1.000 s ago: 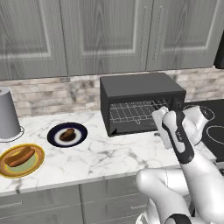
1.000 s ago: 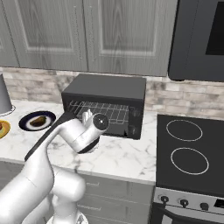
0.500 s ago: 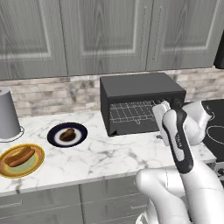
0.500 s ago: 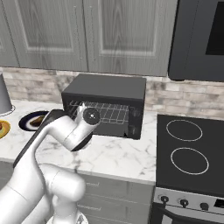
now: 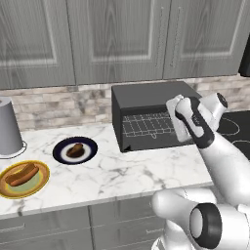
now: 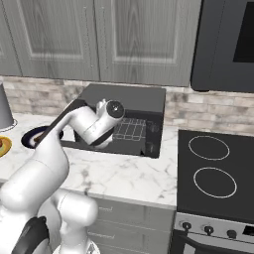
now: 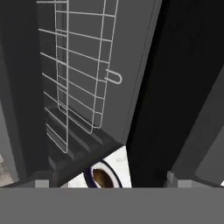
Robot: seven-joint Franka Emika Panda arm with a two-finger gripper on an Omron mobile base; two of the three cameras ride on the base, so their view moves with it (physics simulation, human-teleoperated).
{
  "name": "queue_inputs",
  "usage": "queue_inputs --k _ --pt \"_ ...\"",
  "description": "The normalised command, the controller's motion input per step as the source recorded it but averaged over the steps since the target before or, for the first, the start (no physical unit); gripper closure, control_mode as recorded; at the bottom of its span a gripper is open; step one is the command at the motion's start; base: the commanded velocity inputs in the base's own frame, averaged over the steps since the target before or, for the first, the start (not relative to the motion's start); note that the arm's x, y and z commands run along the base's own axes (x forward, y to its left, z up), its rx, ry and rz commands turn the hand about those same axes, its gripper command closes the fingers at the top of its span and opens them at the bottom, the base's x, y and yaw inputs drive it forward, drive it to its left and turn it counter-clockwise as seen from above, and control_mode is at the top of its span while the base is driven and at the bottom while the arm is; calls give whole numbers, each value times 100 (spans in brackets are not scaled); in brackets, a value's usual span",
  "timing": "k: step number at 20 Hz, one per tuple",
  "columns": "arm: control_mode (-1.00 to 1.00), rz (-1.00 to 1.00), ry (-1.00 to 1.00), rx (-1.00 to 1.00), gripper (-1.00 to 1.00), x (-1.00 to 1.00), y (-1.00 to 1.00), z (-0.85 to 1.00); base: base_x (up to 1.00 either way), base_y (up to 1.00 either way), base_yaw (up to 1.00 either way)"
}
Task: Open the toaster oven door. Place the hotdog bun on the bottom rack in the toaster oven and place the chicken drumstick on the top rack.
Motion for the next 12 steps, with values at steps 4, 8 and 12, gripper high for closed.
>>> queue_inputs --k 4,8,12 --pt "-100 17 0 0 -100 20 -14 -57 0 0 0" --pt "-100 11 0 -1 -100 3 0 -70 0 0 0" --pt "-100 7 0 -1 -100 -2 5 -73 0 0 0"
